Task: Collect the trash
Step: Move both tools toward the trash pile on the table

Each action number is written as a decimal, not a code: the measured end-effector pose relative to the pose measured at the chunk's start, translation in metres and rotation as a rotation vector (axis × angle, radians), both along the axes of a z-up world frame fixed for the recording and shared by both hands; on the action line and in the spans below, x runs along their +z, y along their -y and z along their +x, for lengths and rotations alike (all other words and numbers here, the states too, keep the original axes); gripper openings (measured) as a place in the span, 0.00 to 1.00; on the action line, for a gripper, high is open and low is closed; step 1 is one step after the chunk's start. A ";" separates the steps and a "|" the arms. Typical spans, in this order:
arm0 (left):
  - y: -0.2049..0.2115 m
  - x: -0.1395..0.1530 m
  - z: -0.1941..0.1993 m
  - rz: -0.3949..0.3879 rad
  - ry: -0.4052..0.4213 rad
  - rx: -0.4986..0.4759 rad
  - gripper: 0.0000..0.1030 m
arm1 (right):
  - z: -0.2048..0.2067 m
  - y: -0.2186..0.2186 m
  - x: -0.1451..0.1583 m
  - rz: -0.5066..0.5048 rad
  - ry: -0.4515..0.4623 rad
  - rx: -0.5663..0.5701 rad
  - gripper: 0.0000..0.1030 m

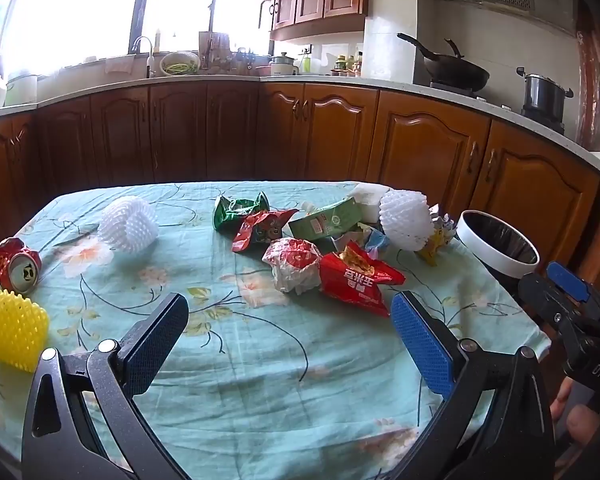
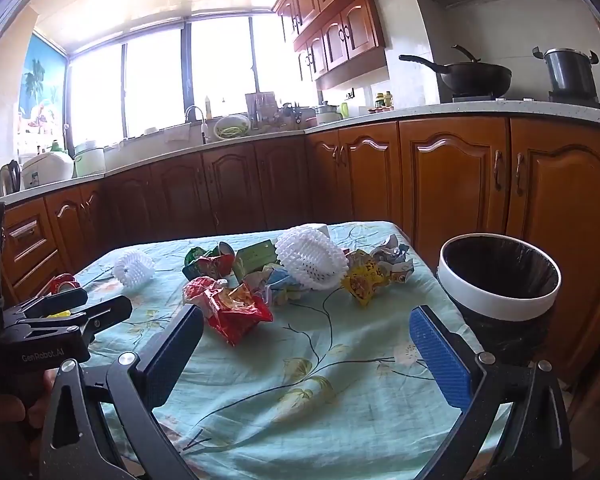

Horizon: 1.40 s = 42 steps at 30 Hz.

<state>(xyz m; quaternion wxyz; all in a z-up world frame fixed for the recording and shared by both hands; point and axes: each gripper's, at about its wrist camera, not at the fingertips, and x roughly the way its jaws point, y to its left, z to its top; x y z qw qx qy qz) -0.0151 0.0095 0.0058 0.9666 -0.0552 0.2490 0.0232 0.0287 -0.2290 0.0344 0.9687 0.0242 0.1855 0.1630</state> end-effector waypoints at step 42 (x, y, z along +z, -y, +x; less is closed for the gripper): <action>-0.012 -0.009 0.015 -0.016 -0.055 0.019 1.00 | 0.029 -0.014 -0.011 0.049 -0.107 0.074 1.00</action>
